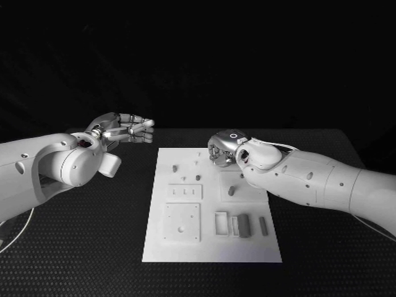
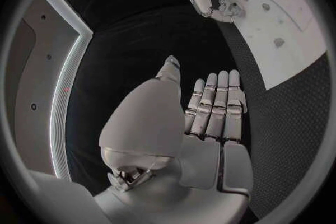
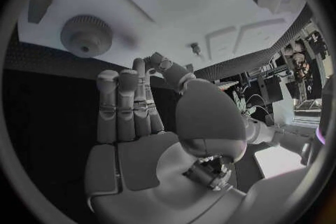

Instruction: Assemble the parts on the task board

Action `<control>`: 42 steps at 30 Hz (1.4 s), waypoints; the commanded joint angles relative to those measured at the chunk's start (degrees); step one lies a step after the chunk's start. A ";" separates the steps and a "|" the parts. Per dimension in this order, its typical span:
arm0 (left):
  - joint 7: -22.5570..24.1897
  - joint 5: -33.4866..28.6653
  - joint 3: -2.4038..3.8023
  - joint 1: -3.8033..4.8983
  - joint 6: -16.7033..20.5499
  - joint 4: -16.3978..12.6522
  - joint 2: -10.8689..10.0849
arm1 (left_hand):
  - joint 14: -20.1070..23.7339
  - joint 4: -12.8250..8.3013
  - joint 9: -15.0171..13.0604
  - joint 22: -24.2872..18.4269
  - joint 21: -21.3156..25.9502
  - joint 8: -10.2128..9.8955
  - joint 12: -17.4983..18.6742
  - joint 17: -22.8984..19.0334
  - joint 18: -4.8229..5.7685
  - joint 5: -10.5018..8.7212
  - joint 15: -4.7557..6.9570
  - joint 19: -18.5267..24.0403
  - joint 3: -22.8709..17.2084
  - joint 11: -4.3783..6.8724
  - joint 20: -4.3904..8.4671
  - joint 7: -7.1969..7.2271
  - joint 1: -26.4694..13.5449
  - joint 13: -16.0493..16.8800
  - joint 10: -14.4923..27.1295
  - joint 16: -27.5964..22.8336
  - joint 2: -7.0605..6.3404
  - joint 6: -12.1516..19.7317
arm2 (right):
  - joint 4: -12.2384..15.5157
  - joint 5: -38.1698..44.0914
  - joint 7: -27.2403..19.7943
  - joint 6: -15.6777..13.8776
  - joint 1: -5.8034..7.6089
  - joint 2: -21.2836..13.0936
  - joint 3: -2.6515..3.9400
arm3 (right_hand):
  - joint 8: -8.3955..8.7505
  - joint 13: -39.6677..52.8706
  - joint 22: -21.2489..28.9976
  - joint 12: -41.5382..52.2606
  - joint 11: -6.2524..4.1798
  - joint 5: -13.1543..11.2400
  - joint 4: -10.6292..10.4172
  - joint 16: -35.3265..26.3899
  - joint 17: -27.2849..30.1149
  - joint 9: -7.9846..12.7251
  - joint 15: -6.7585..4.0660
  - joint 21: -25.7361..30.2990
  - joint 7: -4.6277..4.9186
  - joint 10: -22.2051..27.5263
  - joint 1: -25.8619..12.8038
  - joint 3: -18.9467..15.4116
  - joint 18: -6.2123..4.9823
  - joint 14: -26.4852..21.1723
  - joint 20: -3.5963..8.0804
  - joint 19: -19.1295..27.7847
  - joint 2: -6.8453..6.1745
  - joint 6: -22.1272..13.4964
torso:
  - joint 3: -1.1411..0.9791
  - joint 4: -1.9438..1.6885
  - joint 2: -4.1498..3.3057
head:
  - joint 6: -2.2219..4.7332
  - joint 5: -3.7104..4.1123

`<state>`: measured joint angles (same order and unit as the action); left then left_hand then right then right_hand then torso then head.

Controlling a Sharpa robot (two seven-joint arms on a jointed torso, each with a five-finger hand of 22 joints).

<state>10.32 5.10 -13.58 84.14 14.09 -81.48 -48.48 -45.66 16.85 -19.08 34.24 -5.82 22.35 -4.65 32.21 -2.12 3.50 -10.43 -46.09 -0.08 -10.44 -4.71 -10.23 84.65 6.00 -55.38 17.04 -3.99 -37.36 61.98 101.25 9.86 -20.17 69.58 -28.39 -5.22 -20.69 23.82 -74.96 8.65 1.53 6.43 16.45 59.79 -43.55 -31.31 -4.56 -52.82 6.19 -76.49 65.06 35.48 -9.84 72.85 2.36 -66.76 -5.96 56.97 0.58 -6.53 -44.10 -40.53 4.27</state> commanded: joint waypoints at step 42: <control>-0.11 0.84 0.07 0.09 -0.99 0.65 1.72 | -0.50 -0.11 0.10 -0.11 0.40 -0.38 0.44 0.14 -0.80 -0.28 -0.07 -0.39 0.27 -0.14 -0.03 -2.34 0.21 -0.12 0.12 -0.44 -0.15 -0.41 | -10.05 2.68 4.63 -2.33 -0.82 10.44 0.50 | 0.05 0.71 -1.04 -0.39 -0.01 0.12 -0.23 0.28 0.06 -1.53 -0.19 -0.34 0.15 -0.45 -0.90 0.44 -5.16 0.32 0.10 -0.53 -0.39 0.70 | 0.04 -0.30 -0.09 | 2.07 -1.14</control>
<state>9.92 5.73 -13.57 84.14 14.00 -80.64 -46.94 -45.66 16.85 -19.03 34.20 -5.77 22.35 -4.41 32.30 -2.12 3.50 -10.43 -46.09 -0.08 -10.44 -4.72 -10.23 84.65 5.96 -55.37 16.81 -3.99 -37.36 52.14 103.51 14.61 -22.49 68.78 -18.18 -4.73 -20.55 24.47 -74.96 8.65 1.53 6.38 16.28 59.79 -43.56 -32.77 -4.37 -52.82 6.20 -76.48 64.40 35.65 -9.94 73.04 2.35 -67.17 -6.66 57.32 0.64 -6.92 -44.14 -38.49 3.35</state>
